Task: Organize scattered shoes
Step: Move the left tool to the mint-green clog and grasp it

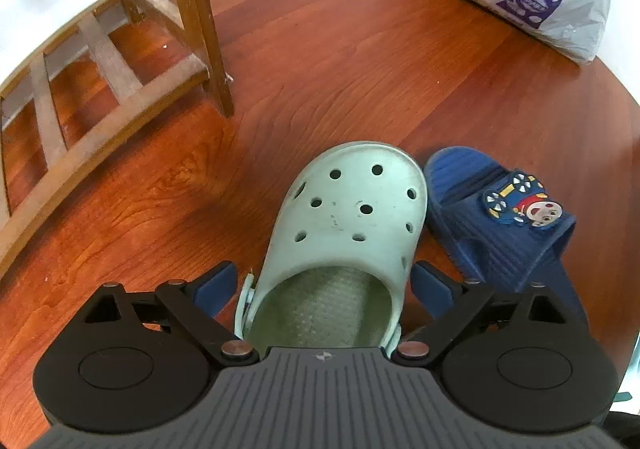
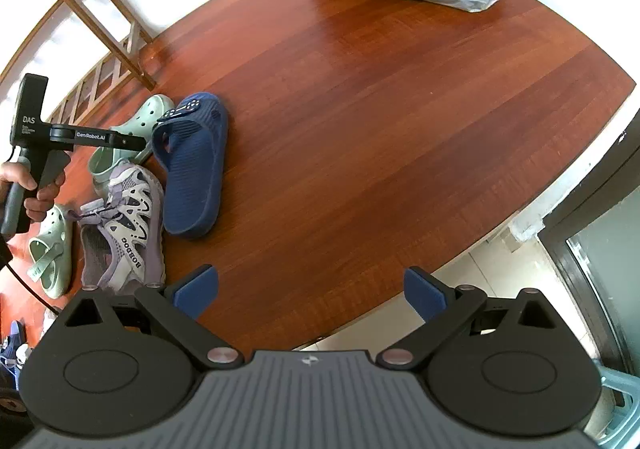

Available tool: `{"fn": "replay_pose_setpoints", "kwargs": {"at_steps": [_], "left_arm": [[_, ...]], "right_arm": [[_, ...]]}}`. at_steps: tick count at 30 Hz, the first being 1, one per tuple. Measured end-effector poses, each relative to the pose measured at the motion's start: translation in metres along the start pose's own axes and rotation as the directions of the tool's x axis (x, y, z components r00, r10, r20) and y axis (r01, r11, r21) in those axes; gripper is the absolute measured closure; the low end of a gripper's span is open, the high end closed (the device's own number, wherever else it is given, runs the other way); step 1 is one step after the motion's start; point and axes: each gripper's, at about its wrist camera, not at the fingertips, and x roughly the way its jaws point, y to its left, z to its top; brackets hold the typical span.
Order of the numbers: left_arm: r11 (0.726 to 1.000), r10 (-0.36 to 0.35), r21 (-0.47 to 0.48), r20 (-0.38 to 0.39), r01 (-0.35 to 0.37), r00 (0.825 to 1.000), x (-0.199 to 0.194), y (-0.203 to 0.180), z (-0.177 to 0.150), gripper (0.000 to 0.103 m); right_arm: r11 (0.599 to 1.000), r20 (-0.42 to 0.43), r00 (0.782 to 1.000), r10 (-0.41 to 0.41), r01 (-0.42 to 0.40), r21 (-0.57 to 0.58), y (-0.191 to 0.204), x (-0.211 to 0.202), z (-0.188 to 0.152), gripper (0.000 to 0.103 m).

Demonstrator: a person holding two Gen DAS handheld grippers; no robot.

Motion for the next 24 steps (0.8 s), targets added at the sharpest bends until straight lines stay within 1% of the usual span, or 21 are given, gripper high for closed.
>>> {"fn": "replay_pose_setpoints", "kwargs": {"at_steps": [4,11,18,22,24], "left_arm": [[0.999,0.017,0.033,0.004,-0.017,1.0,0.001,-0.004,-0.002,0.017],[0.998,0.036,0.042,0.018,-0.037,0.999,-0.002,-0.007,-0.004,0.022],[0.998,0.066,-0.008,0.032,-0.066,0.997,-0.01,-0.003,-0.005,0.028],[0.997,0.058,-0.06,0.069,-0.054,0.996,-0.029,0.003,-0.007,0.029],[0.996,0.057,-0.075,0.073,-0.051,0.996,-0.035,0.003,-0.008,0.029]], "right_arm": [[1.0,0.002,1.0,-0.002,0.002,0.005,0.001,0.0,0.0,0.003],[1.0,0.003,1.0,0.01,-0.01,-0.001,0.006,0.003,0.003,0.003],[1.0,-0.001,1.0,0.02,-0.02,-0.009,0.013,0.005,0.004,0.003],[0.999,-0.006,1.0,0.03,-0.03,-0.016,0.019,0.007,0.004,0.003],[0.999,-0.011,0.999,0.041,-0.042,-0.029,0.025,0.01,0.005,0.003]]}}
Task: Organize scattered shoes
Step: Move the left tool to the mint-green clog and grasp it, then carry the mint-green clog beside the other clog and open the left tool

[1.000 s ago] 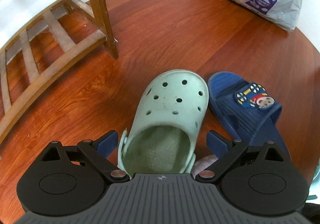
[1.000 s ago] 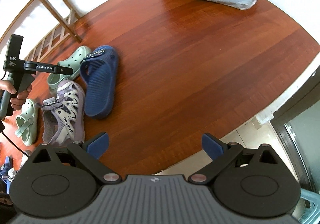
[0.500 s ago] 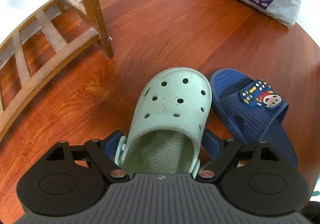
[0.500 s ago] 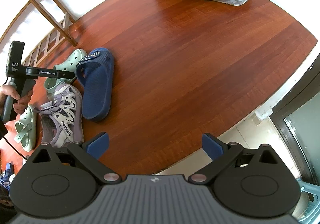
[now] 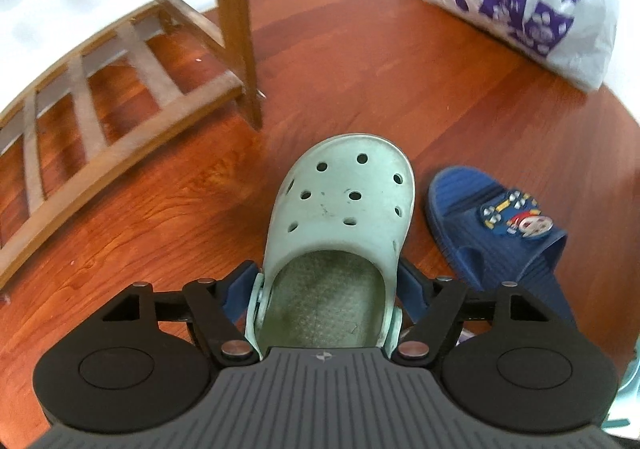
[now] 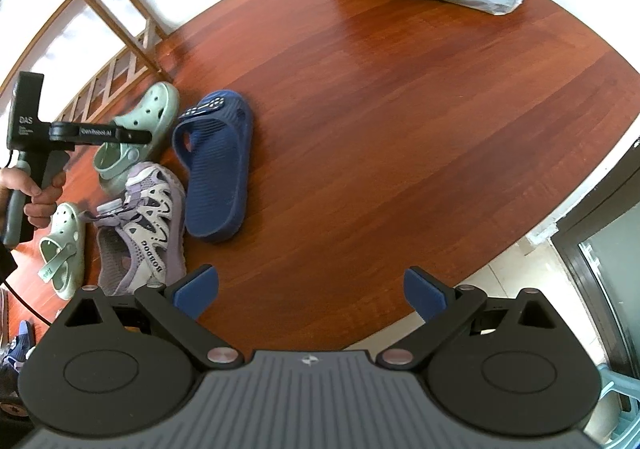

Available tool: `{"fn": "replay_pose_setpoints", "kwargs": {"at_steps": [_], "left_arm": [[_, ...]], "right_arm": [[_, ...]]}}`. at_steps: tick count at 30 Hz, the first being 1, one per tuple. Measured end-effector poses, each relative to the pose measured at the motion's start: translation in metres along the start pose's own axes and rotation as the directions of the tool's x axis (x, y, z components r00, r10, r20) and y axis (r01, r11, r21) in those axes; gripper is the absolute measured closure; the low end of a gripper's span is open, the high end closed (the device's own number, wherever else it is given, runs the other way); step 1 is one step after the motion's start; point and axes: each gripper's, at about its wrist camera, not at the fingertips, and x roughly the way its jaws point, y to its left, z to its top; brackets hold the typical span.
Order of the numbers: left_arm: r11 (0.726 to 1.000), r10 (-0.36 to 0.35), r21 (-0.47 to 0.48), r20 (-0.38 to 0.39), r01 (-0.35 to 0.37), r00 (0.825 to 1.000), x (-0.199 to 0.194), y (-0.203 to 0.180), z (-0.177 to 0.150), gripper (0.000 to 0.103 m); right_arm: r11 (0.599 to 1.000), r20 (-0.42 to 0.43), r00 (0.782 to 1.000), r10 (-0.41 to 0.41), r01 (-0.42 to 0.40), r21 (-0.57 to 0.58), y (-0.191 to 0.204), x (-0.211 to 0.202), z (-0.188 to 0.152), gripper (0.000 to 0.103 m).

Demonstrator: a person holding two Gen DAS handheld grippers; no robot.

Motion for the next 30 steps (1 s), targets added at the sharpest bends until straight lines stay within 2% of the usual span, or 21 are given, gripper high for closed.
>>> {"fn": "replay_pose_setpoints", "kwargs": {"at_steps": [6,15,23,30], "left_arm": [[0.995,-0.005,-0.098,0.037,0.009,0.999,-0.036,0.005,-0.008,0.029],[0.974,0.029,-0.226,0.06,-0.014,0.998,-0.081,0.021,-0.032,0.029],[0.899,0.107,-0.433,0.057,-0.072,0.993,-0.126,0.055,-0.079,0.029],[0.811,0.214,-0.564,0.038,-0.156,0.976,-0.16,0.089,-0.127,0.029]], "right_arm": [[0.999,-0.014,0.999,0.033,-0.033,-0.041,0.016,0.007,0.002,0.003],[0.99,-0.043,0.995,0.087,-0.092,-0.111,0.043,0.018,0.006,0.003],[0.973,-0.079,0.988,0.131,-0.144,-0.179,0.068,0.031,0.01,0.003],[0.957,-0.106,0.982,0.158,-0.179,-0.228,0.086,0.038,0.013,0.003]]}}
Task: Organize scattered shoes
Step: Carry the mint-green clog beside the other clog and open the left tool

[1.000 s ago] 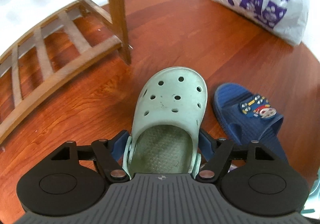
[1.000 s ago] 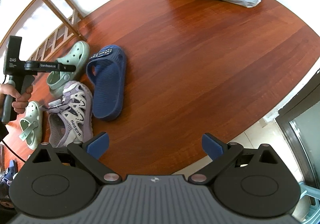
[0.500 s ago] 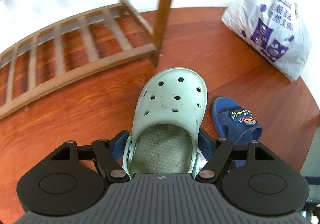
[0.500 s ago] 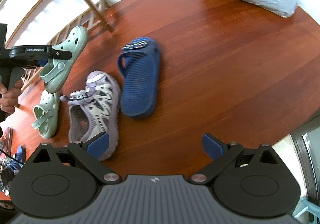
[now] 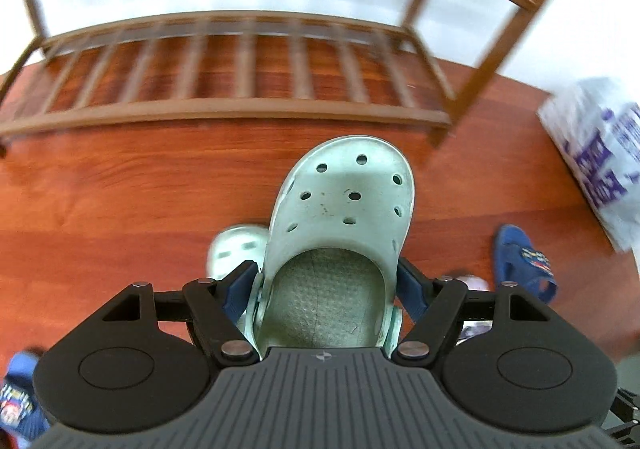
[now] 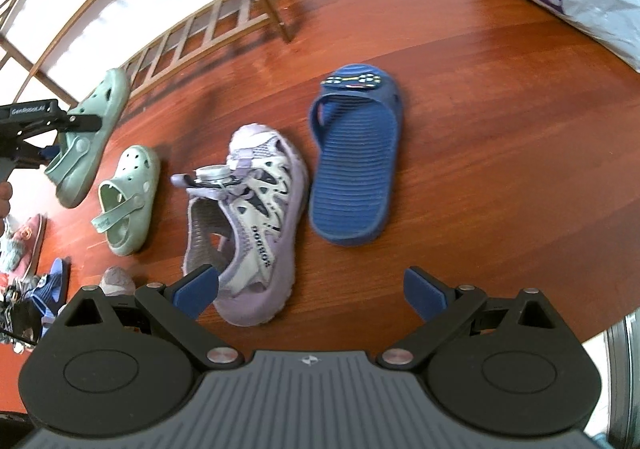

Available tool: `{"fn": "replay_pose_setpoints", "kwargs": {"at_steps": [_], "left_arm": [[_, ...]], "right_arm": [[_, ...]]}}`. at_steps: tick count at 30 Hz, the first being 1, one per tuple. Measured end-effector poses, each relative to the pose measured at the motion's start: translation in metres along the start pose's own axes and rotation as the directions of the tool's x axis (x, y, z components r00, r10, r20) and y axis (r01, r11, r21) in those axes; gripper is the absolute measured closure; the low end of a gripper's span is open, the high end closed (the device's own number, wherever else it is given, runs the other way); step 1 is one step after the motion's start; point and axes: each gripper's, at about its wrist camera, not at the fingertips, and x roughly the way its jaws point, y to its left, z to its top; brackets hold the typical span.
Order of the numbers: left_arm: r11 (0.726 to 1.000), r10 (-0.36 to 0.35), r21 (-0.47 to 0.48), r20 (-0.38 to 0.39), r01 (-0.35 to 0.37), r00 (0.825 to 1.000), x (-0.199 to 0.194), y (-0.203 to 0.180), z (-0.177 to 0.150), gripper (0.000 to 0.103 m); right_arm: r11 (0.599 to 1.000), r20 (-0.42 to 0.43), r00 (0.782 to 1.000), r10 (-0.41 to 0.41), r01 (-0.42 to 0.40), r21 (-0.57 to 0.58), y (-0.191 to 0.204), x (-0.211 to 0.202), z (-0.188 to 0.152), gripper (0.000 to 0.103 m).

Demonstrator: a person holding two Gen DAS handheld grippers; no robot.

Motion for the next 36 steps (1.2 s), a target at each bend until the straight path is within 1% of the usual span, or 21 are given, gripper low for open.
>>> {"fn": "replay_pose_setpoints", "kwargs": {"at_steps": [3,4,6,10,14,19,24,33,36], "left_arm": [[0.997,0.042,-0.062,0.004,-0.042,0.999,-0.005,0.023,-0.007,0.028],[0.993,0.062,-0.096,0.002,-0.062,0.998,-0.005,0.035,-0.011,0.028],[0.989,0.083,-0.124,-0.002,-0.083,0.997,-0.004,0.046,-0.015,0.028],[0.969,0.143,-0.201,-0.027,-0.146,0.989,0.004,0.074,-0.026,0.028],[0.953,0.185,-0.233,-0.053,-0.193,0.981,0.019,0.091,-0.032,0.028],[0.939,0.215,-0.259,-0.08,-0.228,0.973,0.038,0.104,-0.04,0.028],[0.932,0.216,-0.272,-0.108,-0.238,0.97,0.054,0.11,-0.043,0.028],[0.938,0.178,-0.276,-0.135,-0.21,0.975,0.069,0.104,-0.046,0.026],[0.94,0.152,-0.286,-0.142,-0.188,0.978,0.073,0.106,-0.047,0.024]], "right_arm": [[1.0,-0.005,1.0,0.009,-0.009,-0.016,0.005,0.002,0.002,0.003],[1.0,-0.006,1.0,0.01,-0.01,-0.02,0.006,0.003,0.002,0.003],[1.0,-0.007,1.0,0.012,-0.012,-0.028,0.009,0.004,0.003,0.003],[0.999,-0.005,1.0,0.007,-0.007,-0.033,0.01,0.003,0.003,0.003],[1.0,0.0,1.0,-0.005,0.005,-0.024,0.009,0.001,0.002,0.003],[1.0,0.007,1.0,-0.026,0.026,-0.009,0.006,-0.004,-0.001,0.003],[0.999,0.009,0.999,-0.045,0.045,0.006,0.005,-0.006,-0.005,0.003],[0.998,0.002,0.998,-0.066,0.066,0.016,0.011,-0.004,-0.01,0.003],[0.997,0.003,0.998,-0.07,0.07,0.014,0.016,-0.004,-0.012,0.003]]}}
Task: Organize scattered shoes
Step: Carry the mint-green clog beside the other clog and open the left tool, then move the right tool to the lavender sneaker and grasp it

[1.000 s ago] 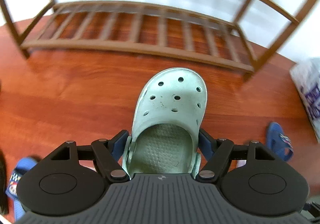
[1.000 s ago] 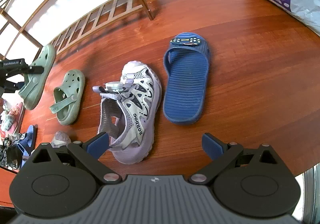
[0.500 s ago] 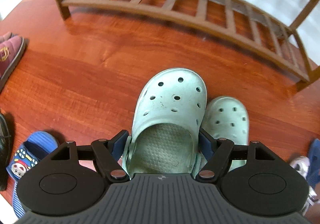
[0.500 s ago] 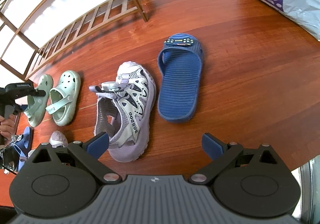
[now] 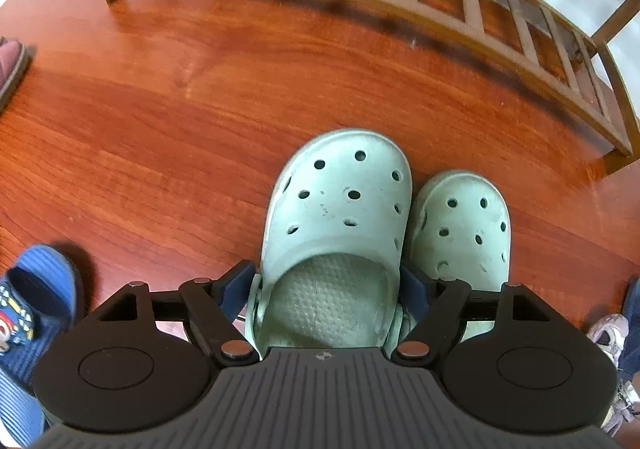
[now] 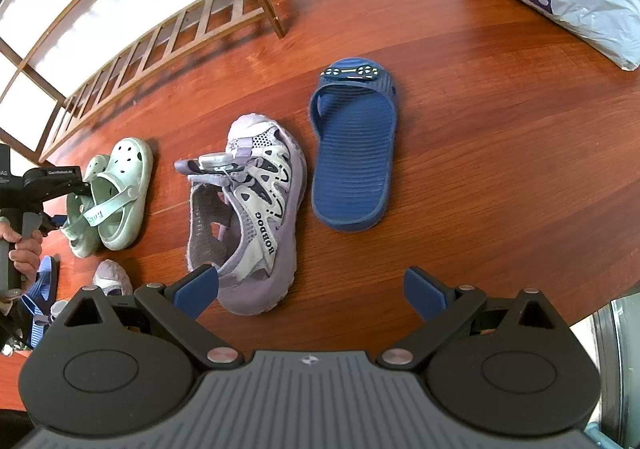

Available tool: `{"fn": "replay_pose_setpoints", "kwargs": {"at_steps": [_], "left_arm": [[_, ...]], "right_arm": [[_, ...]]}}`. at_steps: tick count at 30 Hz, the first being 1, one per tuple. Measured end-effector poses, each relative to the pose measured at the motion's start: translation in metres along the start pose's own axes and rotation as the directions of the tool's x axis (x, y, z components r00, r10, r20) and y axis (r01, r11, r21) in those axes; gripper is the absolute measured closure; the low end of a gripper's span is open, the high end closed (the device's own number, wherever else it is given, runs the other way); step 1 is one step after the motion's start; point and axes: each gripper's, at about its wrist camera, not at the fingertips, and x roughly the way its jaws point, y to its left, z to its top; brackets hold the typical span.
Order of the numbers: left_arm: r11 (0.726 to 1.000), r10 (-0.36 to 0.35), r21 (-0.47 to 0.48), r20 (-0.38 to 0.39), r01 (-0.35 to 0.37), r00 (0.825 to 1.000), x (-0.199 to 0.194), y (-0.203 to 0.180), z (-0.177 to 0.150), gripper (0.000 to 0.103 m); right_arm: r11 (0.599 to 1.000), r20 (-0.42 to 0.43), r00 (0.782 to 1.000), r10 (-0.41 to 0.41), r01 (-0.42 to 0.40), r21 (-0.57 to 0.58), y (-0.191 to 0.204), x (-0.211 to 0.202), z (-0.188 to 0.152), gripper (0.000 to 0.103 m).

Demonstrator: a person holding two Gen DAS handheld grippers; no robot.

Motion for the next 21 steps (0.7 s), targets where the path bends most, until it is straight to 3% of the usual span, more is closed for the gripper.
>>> {"fn": "replay_pose_setpoints", "kwargs": {"at_steps": [9,21], "left_arm": [[0.998,-0.061,0.003,0.008,0.061,0.998,-0.014,0.009,0.007,0.015],[0.984,-0.149,0.108,0.043,0.144,0.988,-0.075,0.017,-0.013,0.013]], "right_arm": [[1.0,0.003,1.0,0.006,-0.006,-0.01,0.019,0.002,0.002,0.002],[0.995,-0.007,1.0,0.025,-0.026,-0.092,0.06,0.027,0.026,0.001]]}}
